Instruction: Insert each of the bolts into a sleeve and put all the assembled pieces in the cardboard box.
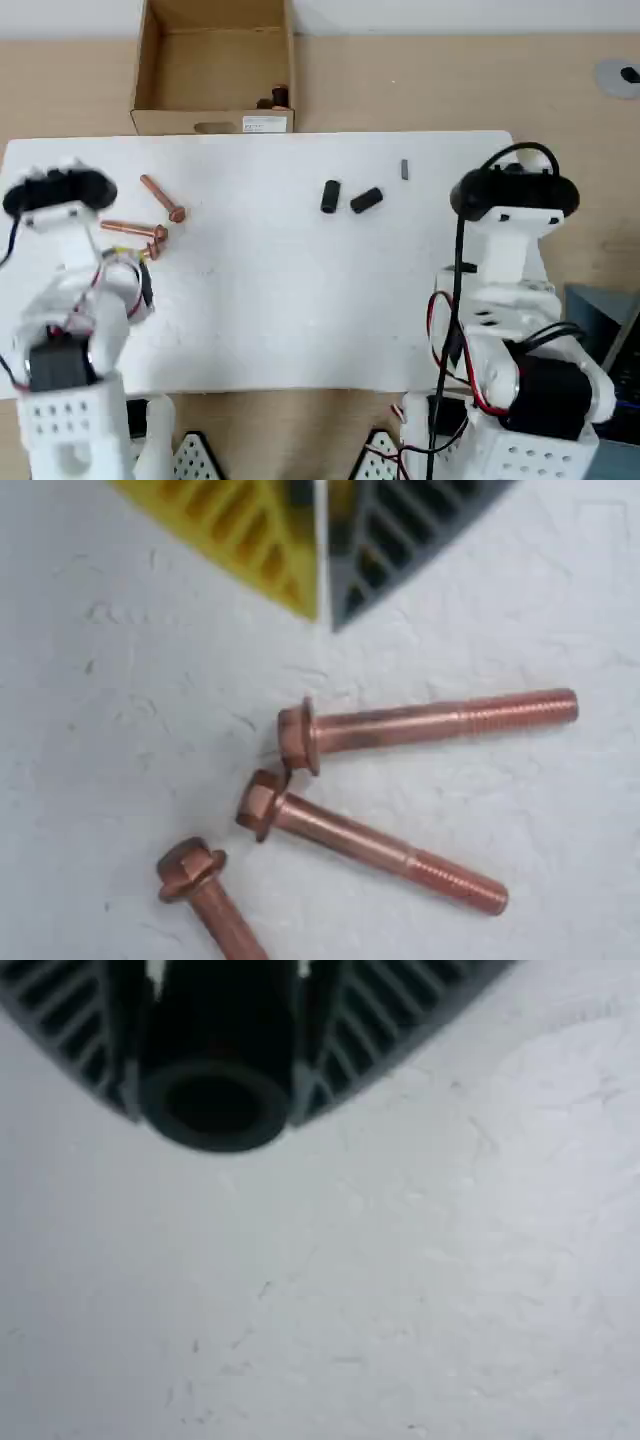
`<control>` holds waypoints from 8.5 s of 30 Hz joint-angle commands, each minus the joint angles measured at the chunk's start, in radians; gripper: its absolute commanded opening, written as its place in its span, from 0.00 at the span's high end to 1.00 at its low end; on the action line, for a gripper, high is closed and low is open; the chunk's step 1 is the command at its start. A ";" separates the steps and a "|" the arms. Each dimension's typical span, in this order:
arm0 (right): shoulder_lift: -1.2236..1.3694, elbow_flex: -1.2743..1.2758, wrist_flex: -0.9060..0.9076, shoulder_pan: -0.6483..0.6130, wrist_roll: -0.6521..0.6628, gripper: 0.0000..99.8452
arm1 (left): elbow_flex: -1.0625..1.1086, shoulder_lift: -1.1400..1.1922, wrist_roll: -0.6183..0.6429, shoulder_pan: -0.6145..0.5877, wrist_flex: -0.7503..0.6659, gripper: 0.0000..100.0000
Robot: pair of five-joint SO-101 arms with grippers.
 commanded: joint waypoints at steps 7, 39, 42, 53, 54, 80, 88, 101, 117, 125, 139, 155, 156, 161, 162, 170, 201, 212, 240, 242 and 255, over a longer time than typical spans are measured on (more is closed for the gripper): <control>-0.008 0.002 -0.023 0.102 -0.009 0.99 | -0.359 0.429 -0.003 -0.012 0.114 0.99; -0.004 0.002 -0.020 0.130 -0.009 0.99 | -0.841 1.153 -1.232 -0.164 0.434 0.99; -0.004 0.004 -0.018 0.130 -0.009 0.99 | -0.839 1.182 -1.269 -0.167 0.431 0.94; -0.002 0.013 -0.015 0.130 -0.009 0.99 | -0.842 1.287 -1.280 -0.153 0.285 0.89; -0.004 0.015 -0.017 0.130 -0.009 0.99 | -0.842 1.299 -1.286 -0.147 0.281 0.89; -0.002 0.018 -0.018 0.128 -0.009 0.99 | -0.842 1.527 -1.286 -0.081 0.138 0.90; -0.005 0.018 -0.020 0.125 -0.009 0.99 | -0.842 1.578 -1.283 -0.052 0.147 1.00; -0.007 0.018 -0.021 0.024 0.058 0.99 | -0.833 1.283 -1.257 -0.052 0.379 0.99; -0.084 0.019 -0.153 0.012 0.063 0.99 | -0.686 0.769 -0.758 -0.054 0.451 1.00; -0.153 0.114 -0.173 0.012 0.054 0.99 | -0.356 0.389 -0.672 -0.052 0.204 0.99; -0.429 0.585 -0.486 -0.150 0.054 0.99 | 0.166 -0.087 -0.049 0.140 -0.304 1.00; -0.800 0.972 -0.744 -0.644 0.054 0.99 | 0.388 -0.479 0.480 0.347 -0.508 1.00; -0.808 0.977 -0.744 -0.661 0.054 0.99 | 0.410 -0.518 0.483 0.359 -0.526 1.00; -0.819 0.987 -0.744 -0.750 0.057 0.99 | 0.473 -0.665 0.485 0.457 -0.554 1.00; -0.819 0.987 -0.744 -0.766 0.057 0.99 | 0.463 -0.656 0.488 0.470 -0.555 1.00; -0.820 0.983 -0.746 -0.851 0.061 0.99 | 0.393 -0.648 0.634 0.488 -0.551 1.00; -0.820 0.895 -0.749 -0.903 0.112 0.99 | 0.387 -0.648 0.631 0.727 -0.379 1.00; -0.820 0.871 -0.744 -0.903 0.146 0.99 | 0.397 -0.648 0.626 0.644 -0.382 1.00; -0.820 0.871 -0.743 -0.905 0.146 0.99 | 0.430 -0.647 0.543 0.853 -0.338 1.00; -0.820 0.871 -0.743 -0.905 0.146 0.99 | 0.430 -0.647 0.497 0.901 -0.295 1.00; -0.820 0.872 -0.741 -0.905 0.146 0.99 | 0.439 -0.647 0.413 0.919 -0.227 0.95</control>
